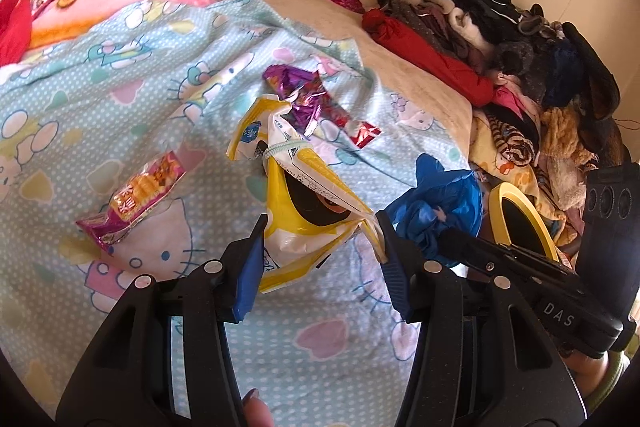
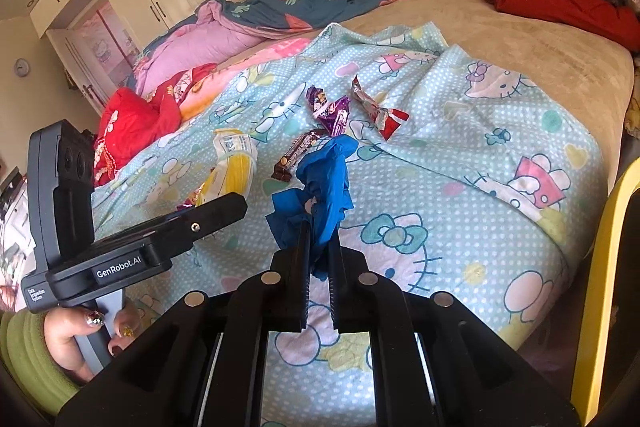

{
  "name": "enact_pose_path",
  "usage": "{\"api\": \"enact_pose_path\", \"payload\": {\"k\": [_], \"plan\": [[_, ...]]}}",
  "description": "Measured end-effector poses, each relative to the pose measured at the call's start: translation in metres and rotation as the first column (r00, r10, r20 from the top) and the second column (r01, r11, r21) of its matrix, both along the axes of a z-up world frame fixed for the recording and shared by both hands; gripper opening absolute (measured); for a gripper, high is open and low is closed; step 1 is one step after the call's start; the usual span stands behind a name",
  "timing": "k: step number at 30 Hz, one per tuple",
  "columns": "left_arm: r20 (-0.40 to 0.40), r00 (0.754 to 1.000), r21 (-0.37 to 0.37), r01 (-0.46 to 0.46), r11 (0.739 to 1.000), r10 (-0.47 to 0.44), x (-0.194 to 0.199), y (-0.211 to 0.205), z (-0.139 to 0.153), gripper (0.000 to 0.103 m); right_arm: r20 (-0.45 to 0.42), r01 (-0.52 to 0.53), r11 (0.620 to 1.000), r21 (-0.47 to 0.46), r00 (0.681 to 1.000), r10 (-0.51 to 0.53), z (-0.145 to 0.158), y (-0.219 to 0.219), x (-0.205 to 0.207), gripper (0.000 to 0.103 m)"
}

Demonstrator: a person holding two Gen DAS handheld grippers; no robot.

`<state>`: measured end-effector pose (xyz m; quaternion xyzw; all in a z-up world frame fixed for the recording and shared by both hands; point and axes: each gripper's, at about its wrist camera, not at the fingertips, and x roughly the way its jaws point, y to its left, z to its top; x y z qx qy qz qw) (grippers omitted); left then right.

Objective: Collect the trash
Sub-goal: 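Grasp the yellow-white chip bag with the left tool while the right tool grasps the blue bag, then carry the chip bag and blue bag over the bin and open both tools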

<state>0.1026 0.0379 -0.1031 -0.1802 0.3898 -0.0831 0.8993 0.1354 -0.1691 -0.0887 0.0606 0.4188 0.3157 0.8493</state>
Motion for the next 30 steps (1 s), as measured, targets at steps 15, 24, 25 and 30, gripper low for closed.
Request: {"api": "enact_pose_path", "payload": {"k": [15,24,25,30], "plan": [[0.058,0.997,0.023,0.051,0.998,-0.052,-0.006,-0.023,0.027,0.044,0.052,0.038,0.999,0.011,0.998,-0.038,0.025,-0.027,-0.009,0.008],[0.089,0.991,0.044,0.096,0.994,-0.099,-0.010,-0.046,0.043,0.044,0.080,0.094,0.995,0.026,0.992,-0.096,0.039,-0.059,-0.014,0.008],[0.091,0.990,0.045,0.100,0.994,-0.104,-0.011,-0.047,0.044,0.044,0.083,0.099,0.995,0.028,0.991,-0.101,0.041,-0.062,-0.015,0.008],[0.101,0.986,0.057,0.125,0.991,-0.130,-0.014,-0.059,0.049,0.044,0.096,0.132,0.990,0.039,0.986,-0.135,0.048,-0.082,-0.019,0.008]]}}
